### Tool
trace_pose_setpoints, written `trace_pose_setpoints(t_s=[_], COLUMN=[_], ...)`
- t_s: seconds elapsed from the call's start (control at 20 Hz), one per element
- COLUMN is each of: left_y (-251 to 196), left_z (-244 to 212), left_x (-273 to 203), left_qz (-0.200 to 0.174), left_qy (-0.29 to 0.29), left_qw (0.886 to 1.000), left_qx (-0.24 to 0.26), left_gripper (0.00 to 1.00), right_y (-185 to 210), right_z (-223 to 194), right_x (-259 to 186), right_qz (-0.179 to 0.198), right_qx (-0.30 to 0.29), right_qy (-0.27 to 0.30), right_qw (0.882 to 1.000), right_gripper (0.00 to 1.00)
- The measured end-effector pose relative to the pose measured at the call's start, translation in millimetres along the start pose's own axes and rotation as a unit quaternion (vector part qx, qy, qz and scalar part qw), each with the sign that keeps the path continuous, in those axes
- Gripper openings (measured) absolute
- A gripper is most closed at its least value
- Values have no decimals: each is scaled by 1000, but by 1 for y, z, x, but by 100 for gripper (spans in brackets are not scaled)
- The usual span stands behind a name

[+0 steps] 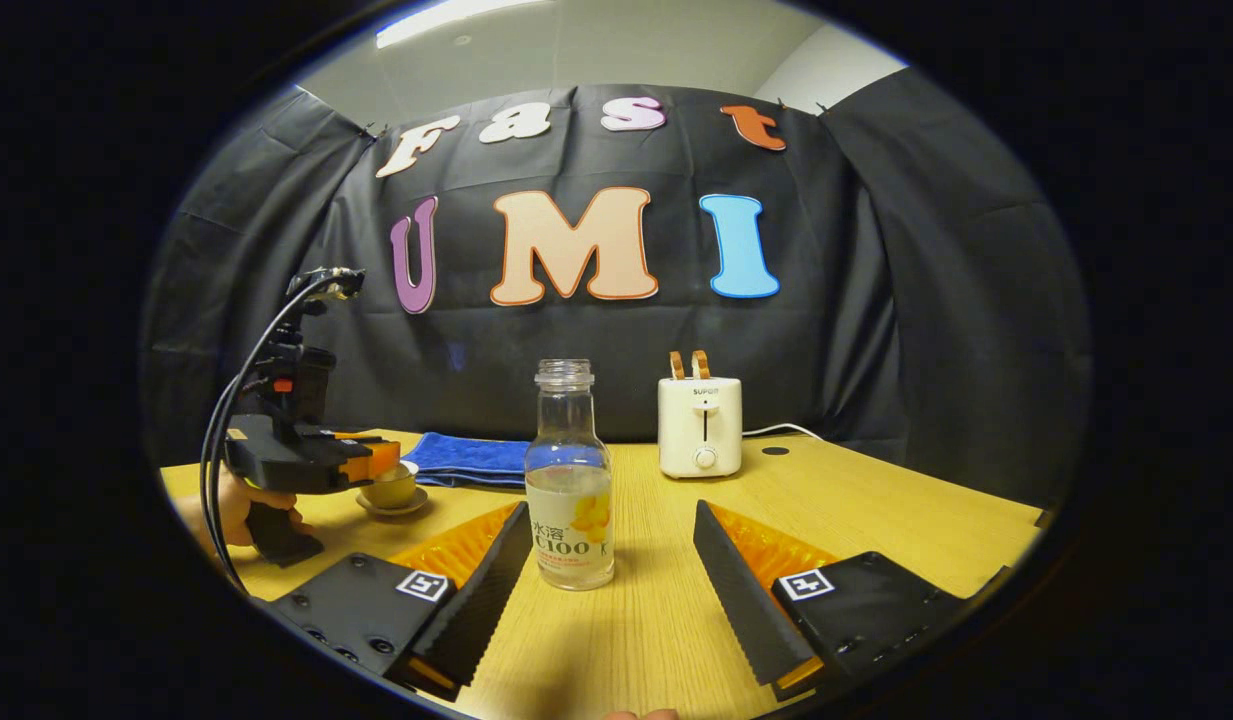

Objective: Open the teacup lid with one hand, grasp the water bottle and pour water into the teacup with the other hand; after pouring, place the water bottle on the coaster and then close the teacup lid.

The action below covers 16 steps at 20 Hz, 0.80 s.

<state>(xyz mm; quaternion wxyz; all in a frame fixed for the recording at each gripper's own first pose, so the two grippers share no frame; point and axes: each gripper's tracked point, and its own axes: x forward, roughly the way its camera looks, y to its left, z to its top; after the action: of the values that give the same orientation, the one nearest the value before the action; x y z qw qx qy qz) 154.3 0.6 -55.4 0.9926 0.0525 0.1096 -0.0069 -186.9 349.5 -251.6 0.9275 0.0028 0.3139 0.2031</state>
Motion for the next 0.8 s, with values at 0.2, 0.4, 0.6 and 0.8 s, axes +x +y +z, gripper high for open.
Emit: trace_pose_setpoints(t_s=[0.2, 0.4, 0.6, 0.8], left_y=[-3, -4, 1, 5], left_z=[9, 12, 11, 10], left_x=[-14, -40, -65, -83], left_qz=[0, 1, 5, 6], left_qy=[-29, -49, -57, -58], left_qw=[999, 999, 998, 998], left_qx=[20, 18, -1, -11], left_gripper=[24, 24, 24, 24], right_y=[5, 12, 21, 27], right_z=[-1, -6, -9, -11], right_x=[12, 31, 49, 66], right_qz=[5, 7, 14, 15], right_qx=[0, 0, -1, 0], right_qy=[2, 14, 22, 28], right_qw=[1000, 1000, 1000, 999], right_gripper=[100, 100, 100, 100])
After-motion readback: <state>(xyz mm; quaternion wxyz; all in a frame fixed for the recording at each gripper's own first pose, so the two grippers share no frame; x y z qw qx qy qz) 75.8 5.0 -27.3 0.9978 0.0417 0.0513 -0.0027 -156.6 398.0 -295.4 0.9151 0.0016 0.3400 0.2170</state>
